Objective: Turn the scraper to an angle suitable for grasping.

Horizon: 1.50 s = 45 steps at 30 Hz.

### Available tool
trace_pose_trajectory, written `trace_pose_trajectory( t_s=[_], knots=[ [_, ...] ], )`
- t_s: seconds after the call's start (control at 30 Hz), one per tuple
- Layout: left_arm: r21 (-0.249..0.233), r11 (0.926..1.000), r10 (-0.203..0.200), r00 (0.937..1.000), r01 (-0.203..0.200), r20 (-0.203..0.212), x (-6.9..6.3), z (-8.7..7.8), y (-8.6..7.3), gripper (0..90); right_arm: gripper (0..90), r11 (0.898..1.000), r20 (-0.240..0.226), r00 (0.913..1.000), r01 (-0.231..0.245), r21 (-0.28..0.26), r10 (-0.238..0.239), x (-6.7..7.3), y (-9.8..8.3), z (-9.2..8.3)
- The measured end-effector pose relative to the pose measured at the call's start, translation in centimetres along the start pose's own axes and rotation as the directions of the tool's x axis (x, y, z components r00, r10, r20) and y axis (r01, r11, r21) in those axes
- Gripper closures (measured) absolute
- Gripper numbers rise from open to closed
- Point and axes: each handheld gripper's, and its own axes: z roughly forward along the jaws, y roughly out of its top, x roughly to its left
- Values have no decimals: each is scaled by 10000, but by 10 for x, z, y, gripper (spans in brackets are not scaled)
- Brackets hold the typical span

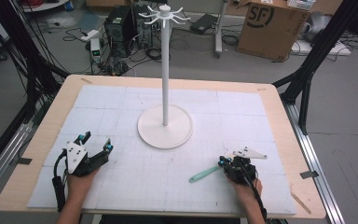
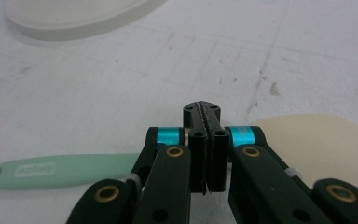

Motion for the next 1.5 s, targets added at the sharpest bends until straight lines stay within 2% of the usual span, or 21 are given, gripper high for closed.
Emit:
trace_pose_trajectory(
  t_s=[0.03,0.13,0.3,0.4,0.43,0.47,0.5,0.6,0.8,0.97,1.3,1.5],
  knots=[
    [2,10000,5,10000,-5,7,0,0,0,255,900,9996,-221,9995,203,-178,-207,3,-2,-3],
    [8,10000,7,10000,-7,11,0,0,0,255,900,9981,-522,9969,577,-222,-588,12,-7,-8],
    [-31,10000,-16,10000,16,2,-1,0,0,255,900,9961,-882,9925,829,-298,-852,22,-12,-18],
    [3,10000,19,10000,-19,4,0,0,0,256,900,9935,-1459,9827,1125,-171,-1138,35,-19,-25],
    [1,10000,18,10000,-18,-4,0,0,0,256,900,9935,-1459,9827,1125,-171,-1138,35,-19,-25],
    [-7,10000,-1,10000,1,-11,0,0,0,256,900,9911,-1668,9772,1335,20,-1313,41,-21,-25],
    [-13,10000,0,10000,0,-8,0,0,0,256,900,9911,-1668,9772,1335,20,-1313,41,-21,-25],
    [-5,10000,3,10000,-3,-15,0,0,0,256,900,9870,-1910,9694,1603,147,-1545,51,-20,-19],
    [-2,10000,15,10000,-15,6,0,0,0,255,900,9800,-1931,9637,1954,384,-1845,62,-19,-9],
    [-20,10000,20,10000,-20,0,-1,0,0,255,900,9779,-1858,9637,2037,475,-1917,66,-17,-4],
    [-12,10000,2,10000,-2,-2,-1,0,0,255,900,9815,-1831,9680,1839,525,-1716,66,-5,12],
    [-10,10000,32,10000,-32,-8,-1,0,0,255,900,9819,-1655,9715,1809,558,-1696,67,2,21]
  ],
)
